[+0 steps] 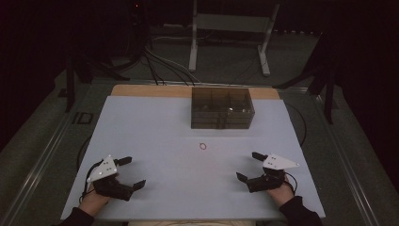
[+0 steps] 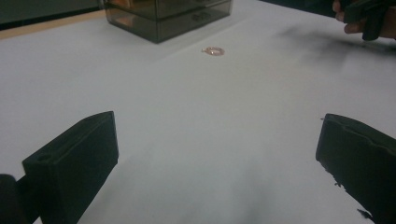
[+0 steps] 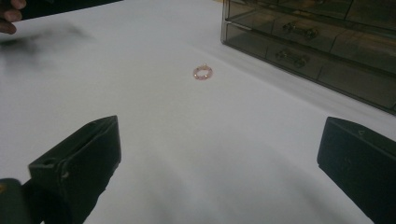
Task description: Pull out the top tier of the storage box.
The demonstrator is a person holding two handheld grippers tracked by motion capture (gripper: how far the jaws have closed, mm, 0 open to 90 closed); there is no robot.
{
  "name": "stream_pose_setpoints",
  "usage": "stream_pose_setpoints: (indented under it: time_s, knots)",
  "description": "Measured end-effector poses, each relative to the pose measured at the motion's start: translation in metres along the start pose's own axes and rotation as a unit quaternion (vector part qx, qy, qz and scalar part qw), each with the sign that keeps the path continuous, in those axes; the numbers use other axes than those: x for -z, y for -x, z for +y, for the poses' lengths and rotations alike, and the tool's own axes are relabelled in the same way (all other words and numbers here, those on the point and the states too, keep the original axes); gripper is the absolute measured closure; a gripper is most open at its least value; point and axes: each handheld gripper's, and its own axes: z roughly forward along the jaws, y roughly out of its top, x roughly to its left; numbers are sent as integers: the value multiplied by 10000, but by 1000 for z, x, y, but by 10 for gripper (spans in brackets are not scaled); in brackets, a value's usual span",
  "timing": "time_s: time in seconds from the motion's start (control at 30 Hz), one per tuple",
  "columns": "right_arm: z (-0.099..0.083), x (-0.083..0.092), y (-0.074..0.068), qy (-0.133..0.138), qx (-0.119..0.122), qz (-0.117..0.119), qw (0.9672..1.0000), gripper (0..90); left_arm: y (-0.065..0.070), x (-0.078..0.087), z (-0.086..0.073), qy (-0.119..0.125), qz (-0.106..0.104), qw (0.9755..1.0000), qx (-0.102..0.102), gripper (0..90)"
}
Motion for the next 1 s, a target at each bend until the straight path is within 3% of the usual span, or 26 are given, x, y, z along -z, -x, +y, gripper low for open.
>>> stream_pose_setpoints:
  time_s: [0.43,0.67,1.0]
  knots:
    - [1,1,-1,-7,-51,-215,9998,0,1,3,0,88,58,9999,1,0]
    - [2,0,-5,-97,68,-197,9997,0,2,6,2,139,95,9999,-22,0]
    - [5,2,-9,-8,124,-211,9997,0,2,3,2,87,12,10000,-41,0]
